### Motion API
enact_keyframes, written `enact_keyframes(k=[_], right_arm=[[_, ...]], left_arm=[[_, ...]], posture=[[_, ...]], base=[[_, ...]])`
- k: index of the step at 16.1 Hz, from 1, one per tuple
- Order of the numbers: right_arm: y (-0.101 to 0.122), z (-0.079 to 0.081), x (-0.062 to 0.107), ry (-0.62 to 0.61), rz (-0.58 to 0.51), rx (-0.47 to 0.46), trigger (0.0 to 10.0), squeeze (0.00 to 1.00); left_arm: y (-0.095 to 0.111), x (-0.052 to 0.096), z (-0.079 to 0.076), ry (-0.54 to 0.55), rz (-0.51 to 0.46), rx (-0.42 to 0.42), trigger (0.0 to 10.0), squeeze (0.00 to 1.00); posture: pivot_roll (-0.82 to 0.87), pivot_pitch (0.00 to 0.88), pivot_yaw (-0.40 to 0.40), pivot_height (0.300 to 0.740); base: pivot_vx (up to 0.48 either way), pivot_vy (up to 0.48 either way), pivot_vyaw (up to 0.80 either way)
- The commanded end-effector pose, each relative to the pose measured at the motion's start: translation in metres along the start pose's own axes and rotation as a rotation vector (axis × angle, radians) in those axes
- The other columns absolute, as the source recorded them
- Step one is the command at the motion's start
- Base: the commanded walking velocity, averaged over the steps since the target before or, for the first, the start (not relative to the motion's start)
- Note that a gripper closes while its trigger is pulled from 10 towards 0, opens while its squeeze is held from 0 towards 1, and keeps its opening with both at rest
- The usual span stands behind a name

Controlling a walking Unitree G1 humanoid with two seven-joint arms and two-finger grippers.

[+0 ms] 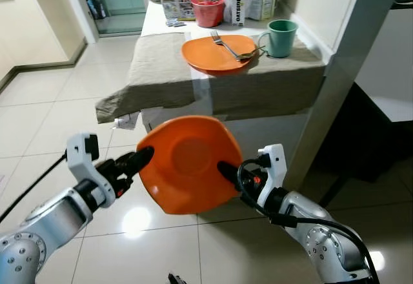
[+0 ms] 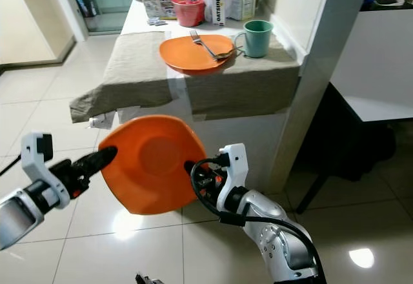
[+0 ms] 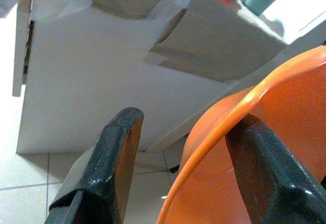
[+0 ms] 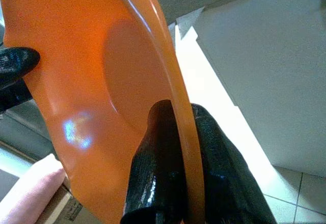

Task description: Setting the table

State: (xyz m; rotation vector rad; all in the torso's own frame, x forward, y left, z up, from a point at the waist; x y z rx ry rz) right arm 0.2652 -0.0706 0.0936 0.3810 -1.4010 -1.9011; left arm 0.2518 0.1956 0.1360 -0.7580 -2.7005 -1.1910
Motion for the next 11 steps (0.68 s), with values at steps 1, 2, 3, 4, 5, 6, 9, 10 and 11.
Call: enact_keyframes(k=[1, 2, 3, 4, 5, 6, 9, 10, 11], right_arm=[[0.010, 0.003, 0.000, 0.022, -0.047, 0.006, 0.0, 0.00], [0.010, 0.003, 0.000, 0.021, -0.046, 0.007, 0.0, 0.00], [0.011, 0.002, 0.001, 0.017, -0.048, 0.011, 0.0, 0.00], [0.011, 0.001, 0.001, 0.012, -0.049, 0.013, 0.0, 0.00], [0.011, 0.000, 0.001, 0.005, -0.050, 0.017, 0.0, 0.00], [0.011, -0.001, 0.002, 0.003, -0.049, 0.019, 0.0, 0.00], [0.011, -0.001, 0.004, 0.001, -0.046, 0.026, 0.0, 0.00], [0.011, -0.002, 0.005, 0.001, -0.045, 0.029, 0.0, 0.00], [0.011, -0.002, 0.005, 0.001, -0.045, 0.030, 0.0, 0.00]], left_arm=[[0.010, 0.005, 0.023, 0.109, -0.038, -0.035, 10.0, 0.00], [0.011, 0.007, 0.029, 0.123, -0.042, -0.051, 10.0, 0.00], [0.013, 0.009, 0.034, 0.134, -0.048, -0.071, 10.0, 0.00], [0.015, 0.011, 0.039, 0.142, -0.054, -0.081, 10.0, 0.00], [0.019, 0.017, 0.045, 0.140, -0.061, -0.115, 10.0, 0.00], [0.027, 0.021, 0.045, 0.128, -0.107, -0.102, 10.0, 0.00], [0.036, 0.034, 0.019, 0.013, -0.180, -0.286, 10.0, 0.00], [0.031, 0.039, 0.015, -0.004, -0.172, -0.377, 10.0, 0.00], [0.030, 0.042, 0.017, 0.002, -0.174, -0.407, 10.0, 0.00]], posture=[[-0.09, 0.014, 0.113, 0.740], [-0.09, 0.014, 0.112, 0.740], [-0.09, 0.014, 0.111, 0.740], [-0.09, 0.014, 0.109, 0.740], [-0.09, 0.014, 0.109, 0.740], [-0.10, 0.018, 0.107, 0.740], [-0.10, 0.022, 0.102, 0.740], [-0.09, 0.024, 0.099, 0.740], [-0.09, 0.023, 0.097, 0.740]], base=[[0.000, 0.000, 0.00], [0.000, 0.000, 0.00], [0.000, 0.000, 0.00], [0.000, 0.000, 0.00], [0.000, 0.000, 0.00], [0.000, 0.000, 0.00], [0.000, 0.000, 0.00], [0.000, 0.000, 0.00], [0.000, 0.000, 0.00]])
Point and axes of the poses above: a point about 5 cm out from each wrist's last joint towards the gripper, its own x axis pointing back from the gripper into the wrist, its own y axis along the axis of the wrist's last joint, z = x × y, the point moved 3 cm from there along -x, pointing out of the wrist towards the gripper, and after that the axes turned 9 degrees about x, right-handed, at the moved point
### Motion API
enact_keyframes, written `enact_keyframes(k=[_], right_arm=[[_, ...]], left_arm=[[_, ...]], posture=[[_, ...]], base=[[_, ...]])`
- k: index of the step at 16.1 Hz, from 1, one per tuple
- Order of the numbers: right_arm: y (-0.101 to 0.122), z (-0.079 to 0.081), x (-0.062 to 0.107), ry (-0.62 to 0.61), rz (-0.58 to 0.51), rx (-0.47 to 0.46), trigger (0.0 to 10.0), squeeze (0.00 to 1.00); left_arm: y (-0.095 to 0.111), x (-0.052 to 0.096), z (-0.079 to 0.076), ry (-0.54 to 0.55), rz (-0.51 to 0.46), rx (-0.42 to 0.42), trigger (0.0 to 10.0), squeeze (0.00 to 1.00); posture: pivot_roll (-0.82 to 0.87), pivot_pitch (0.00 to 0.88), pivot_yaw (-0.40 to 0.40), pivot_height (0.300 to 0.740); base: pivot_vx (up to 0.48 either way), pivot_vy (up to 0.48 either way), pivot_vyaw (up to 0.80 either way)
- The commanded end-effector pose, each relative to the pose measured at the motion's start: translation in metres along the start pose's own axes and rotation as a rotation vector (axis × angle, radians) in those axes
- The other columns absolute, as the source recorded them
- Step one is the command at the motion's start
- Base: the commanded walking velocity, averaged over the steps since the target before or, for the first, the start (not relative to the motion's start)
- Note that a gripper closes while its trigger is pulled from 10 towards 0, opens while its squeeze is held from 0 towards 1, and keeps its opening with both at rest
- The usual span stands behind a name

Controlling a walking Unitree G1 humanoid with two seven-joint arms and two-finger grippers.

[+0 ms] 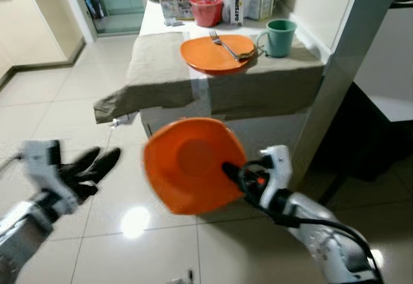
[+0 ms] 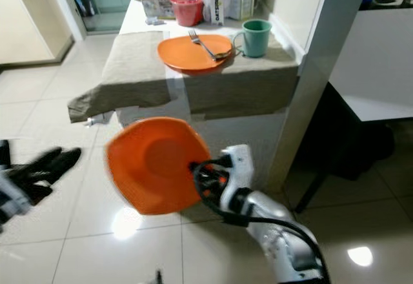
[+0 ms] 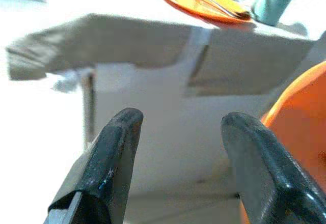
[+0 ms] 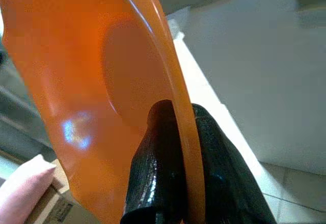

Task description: Setting the table

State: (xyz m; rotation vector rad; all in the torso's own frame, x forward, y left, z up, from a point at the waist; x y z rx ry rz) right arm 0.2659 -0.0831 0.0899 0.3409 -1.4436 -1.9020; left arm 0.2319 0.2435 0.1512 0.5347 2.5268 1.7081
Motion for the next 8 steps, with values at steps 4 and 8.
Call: enact_keyframes(k=[4, 8], right_arm=[[0.014, 0.005, -0.004, 0.035, -0.058, 0.026, 0.0, 0.00], [0.022, -0.011, -0.010, -0.028, -0.093, 0.048, 0.0, 0.00]], left_arm=[[-0.014, 0.017, 0.009, 0.036, 0.039, -0.218, 10.0, 0.00], [-0.038, 0.022, 0.016, 0.122, 0.042, -0.530, 10.0, 0.00]], posture=[[-0.08, 0.020, 0.086, 0.740], [-0.07, 0.000, 0.071, 0.740]], base=[[0.000, 0.000, 0.00], [0.000, 0.000, 0.00]])
Point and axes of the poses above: a point about 5 cm out from each wrist's last joint towards the gripper, its own x axis pointing back from the gripper into the wrist, its own y axis along the axis of the wrist's last joint, z = x × y, the point moved 3 cm from there along -x, pointing out of the wrist towards the gripper, and after that the axes turned 9 degrees about x, right-handed, at the moved point
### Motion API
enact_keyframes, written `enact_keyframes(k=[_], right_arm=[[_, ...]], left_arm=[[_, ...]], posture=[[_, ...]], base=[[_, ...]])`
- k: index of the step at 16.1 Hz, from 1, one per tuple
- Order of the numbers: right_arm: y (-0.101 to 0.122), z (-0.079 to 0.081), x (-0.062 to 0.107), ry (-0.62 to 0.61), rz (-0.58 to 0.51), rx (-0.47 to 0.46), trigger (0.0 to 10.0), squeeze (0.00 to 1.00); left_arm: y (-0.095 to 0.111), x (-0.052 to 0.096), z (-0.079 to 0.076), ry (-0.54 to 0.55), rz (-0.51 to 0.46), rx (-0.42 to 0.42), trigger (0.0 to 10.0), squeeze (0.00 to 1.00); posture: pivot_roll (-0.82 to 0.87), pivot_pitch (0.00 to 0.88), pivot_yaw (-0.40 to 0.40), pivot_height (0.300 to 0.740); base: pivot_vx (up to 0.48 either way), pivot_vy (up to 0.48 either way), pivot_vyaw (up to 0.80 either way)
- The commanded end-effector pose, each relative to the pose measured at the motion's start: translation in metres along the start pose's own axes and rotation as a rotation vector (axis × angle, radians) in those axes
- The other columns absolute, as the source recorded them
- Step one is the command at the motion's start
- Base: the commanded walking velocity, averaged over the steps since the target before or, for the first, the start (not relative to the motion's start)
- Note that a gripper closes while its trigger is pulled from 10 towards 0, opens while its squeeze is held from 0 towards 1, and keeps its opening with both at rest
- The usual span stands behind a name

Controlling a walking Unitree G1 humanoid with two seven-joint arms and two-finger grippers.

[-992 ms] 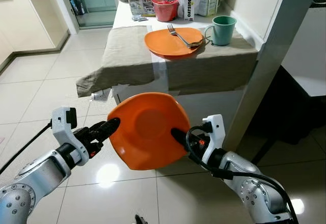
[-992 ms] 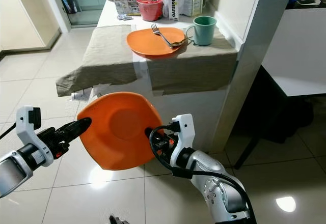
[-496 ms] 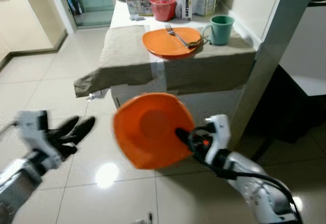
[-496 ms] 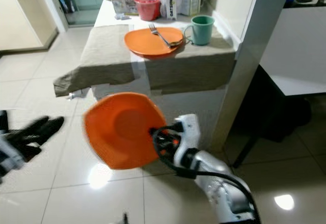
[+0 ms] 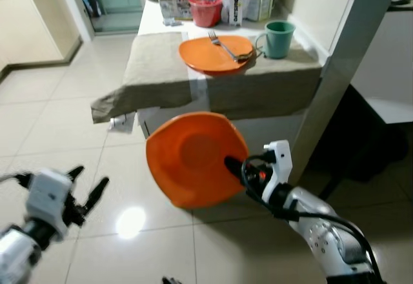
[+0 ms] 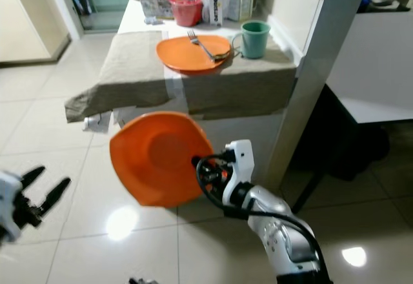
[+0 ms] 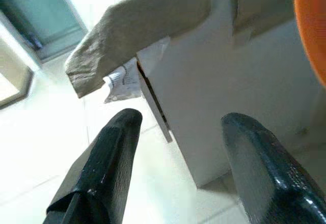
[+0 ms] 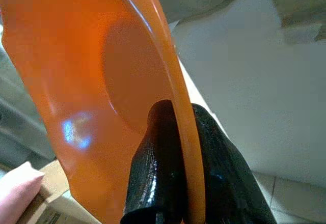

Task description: Setting the table

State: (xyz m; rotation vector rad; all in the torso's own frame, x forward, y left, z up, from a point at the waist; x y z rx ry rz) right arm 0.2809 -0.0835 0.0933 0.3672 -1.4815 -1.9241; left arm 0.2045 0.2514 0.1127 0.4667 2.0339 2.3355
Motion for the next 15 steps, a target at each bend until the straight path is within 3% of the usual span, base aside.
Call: enact_keyframes(k=[1, 3, 4, 6, 8, 11, 13, 15], right_arm=[[0.014, -0.005, -0.002, -0.018, -0.058, 0.027, 0.0, 0.00], [0.021, -0.022, -0.004, -0.110, -0.092, 0.127, 0.0, 0.00], [0.022, -0.026, -0.005, -0.132, -0.100, 0.138, 0.0, 0.00], [0.029, -0.039, -0.007, -0.203, -0.135, 0.147, 0.0, 0.00], [0.030, -0.041, -0.010, -0.211, -0.144, 0.142, 0.0, 0.00], [0.030, -0.041, -0.013, -0.214, -0.153, 0.143, 0.0, 0.00], [0.036, -0.047, -0.016, -0.244, -0.177, 0.146, 0.0, 0.00], [0.041, -0.048, -0.018, -0.260, -0.196, 0.143, 0.0, 0.00]], left_arm=[[0.001, 0.000, 0.000, 0.014, -0.011, -0.017, 10.0, 0.00], [-0.011, 0.003, -0.024, 0.008, 0.013, 0.363, 10.0, 0.00], [-0.014, 0.004, -0.029, 0.020, 0.013, 0.477, 10.0, 0.00], [-0.015, -0.003, -0.036, 0.089, -0.045, 0.856, 10.0, 0.00], [-0.008, -0.013, -0.041, 0.105, -0.099, 0.998, 10.0, 0.00], [0.004, -0.012, -0.047, 0.048, -0.121, 1.025, 10.0, 0.00], [0.014, -0.017, -0.052, -0.006, -0.097, 0.921, 10.0, 0.00], [0.017, -0.022, -0.049, 0.002, -0.096, 0.905, 10.0, 0.00]], posture=[[-0.07, 0.000, 0.071, 0.740], [-0.06, 0.000, 0.062, 0.740], [-0.06, 0.000, 0.063, 0.740], [-0.06, 0.000, 0.063, 0.740], [-0.06, 0.000, 0.065, 0.740], [-0.06, 0.000, 0.070, 0.740], [-0.06, 0.000, 0.082, 0.740], [-0.06, 0.000, 0.088, 0.740]], base=[[0.000, 0.000, 0.00], [0.000, 0.000, 0.00], [0.000, 0.000, 0.00], [0.000, 0.000, 0.00], [0.000, 0.000, 0.00], [0.000, 0.000, 0.00], [0.000, 0.000, 0.00], [0.000, 0.000, 0.00]])
Point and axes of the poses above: a point about 5 cm out from each wrist's last joint towards the gripper, its own x axis pointing back from the gripper into the wrist, its own y axis along the axis of the wrist's last joint, z = x × y, the point moved 3 cm from there along -x, pointing out of the wrist towards the gripper, and after that the axes turned 9 degrees about x, right-handed, at the moved point
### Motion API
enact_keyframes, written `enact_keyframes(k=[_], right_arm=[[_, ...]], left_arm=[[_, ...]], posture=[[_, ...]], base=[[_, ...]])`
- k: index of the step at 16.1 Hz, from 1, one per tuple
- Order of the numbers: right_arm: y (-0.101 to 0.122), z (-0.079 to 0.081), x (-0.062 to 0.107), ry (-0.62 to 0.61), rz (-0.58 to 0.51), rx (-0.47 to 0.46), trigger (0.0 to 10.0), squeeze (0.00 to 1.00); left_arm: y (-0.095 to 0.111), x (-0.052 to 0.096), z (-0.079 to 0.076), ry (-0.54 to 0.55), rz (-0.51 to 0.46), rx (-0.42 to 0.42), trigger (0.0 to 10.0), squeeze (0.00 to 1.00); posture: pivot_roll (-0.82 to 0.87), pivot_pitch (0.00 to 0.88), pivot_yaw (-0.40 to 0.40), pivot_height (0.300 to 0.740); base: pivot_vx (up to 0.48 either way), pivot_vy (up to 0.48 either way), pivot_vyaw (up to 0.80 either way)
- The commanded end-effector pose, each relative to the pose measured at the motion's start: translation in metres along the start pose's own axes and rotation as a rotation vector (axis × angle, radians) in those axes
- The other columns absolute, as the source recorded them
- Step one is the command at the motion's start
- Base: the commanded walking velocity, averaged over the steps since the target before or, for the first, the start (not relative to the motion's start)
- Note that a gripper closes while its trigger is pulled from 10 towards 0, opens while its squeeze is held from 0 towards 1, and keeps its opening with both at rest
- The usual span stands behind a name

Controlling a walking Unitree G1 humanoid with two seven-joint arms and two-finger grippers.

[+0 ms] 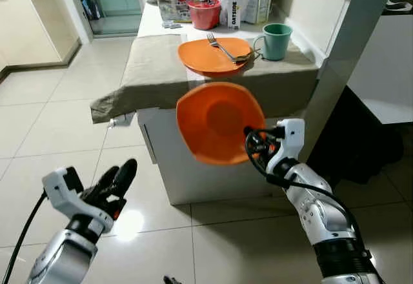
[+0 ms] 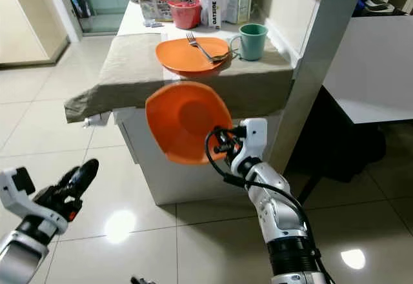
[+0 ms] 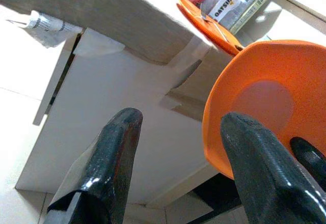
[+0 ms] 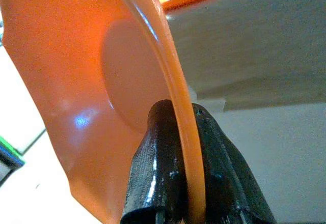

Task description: Setting the table

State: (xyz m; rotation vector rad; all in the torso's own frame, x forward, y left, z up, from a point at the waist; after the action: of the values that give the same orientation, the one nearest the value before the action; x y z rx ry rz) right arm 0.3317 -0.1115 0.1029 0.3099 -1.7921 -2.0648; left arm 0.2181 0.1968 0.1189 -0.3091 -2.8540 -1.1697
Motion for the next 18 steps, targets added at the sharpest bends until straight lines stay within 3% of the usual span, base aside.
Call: enact_keyframes(k=[1, 6, 8, 9, 12, 18], right_arm=[[0.012, -0.001, -0.004, -0.011, -0.048, -0.023, 0.0, 0.00], [0.002, 0.002, 0.007, 0.012, -0.001, -0.060, 0.0, 0.00], [-0.002, 0.004, 0.027, 0.048, 0.045, -0.051, 0.0, 0.00], [-0.005, 0.007, 0.049, 0.092, 0.083, -0.010, 0.0, 0.00], [-0.009, 0.013, 0.083, 0.133, 0.117, 0.081, 0.0, 0.00], [0.001, 0.000, 0.071, 0.056, 0.101, 0.097, 0.0, 0.00]], left_arm=[[0.000, -0.002, 0.001, 0.014, 0.021, -0.009, 10.0, 0.00], [-0.003, -0.005, -0.003, 0.015, 0.040, -0.013, 10.0, 0.00], [-0.002, -0.005, -0.002, 0.020, 0.032, -0.023, 10.0, 0.00], [0.000, -0.005, -0.001, 0.029, 0.027, -0.054, 10.0, 0.00], [0.003, -0.008, 0.002, 0.045, 0.030, -0.117, 10.0, 0.00], [0.006, -0.014, -0.002, 0.050, 0.000, -0.131, 10.0, 0.00]], posture=[[-0.06, 0.000, 0.094, 0.740], [-0.08, 0.000, 0.086, 0.740], [-0.08, 0.000, 0.083, 0.740], [-0.08, 0.000, 0.083, 0.740], [-0.12, 0.000, 0.085, 0.740], [-0.11, 0.005, 0.065, 0.740]], base=[[0.000, 0.000, 0.00], [0.000, 0.000, 0.00], [0.000, 0.000, 0.00], [0.000, 0.000, 0.00], [0.000, 0.000, 0.00], [0.000, -0.076, 0.00]])
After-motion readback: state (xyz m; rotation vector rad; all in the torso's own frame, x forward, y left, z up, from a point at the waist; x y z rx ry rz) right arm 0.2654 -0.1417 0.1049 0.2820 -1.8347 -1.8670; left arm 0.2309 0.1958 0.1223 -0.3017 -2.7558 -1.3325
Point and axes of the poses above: a point about 5 cm out from each wrist's last joint towards the gripper, its own x axis pointing back from the gripper into the wrist, its own y axis along the axis of the wrist's last joint, z = x × y, the point moved 3 cm from there along -x, pointing out of the wrist towards the gripper, and after that the axes turned 9 degrees about x, right-handed, at the moved point
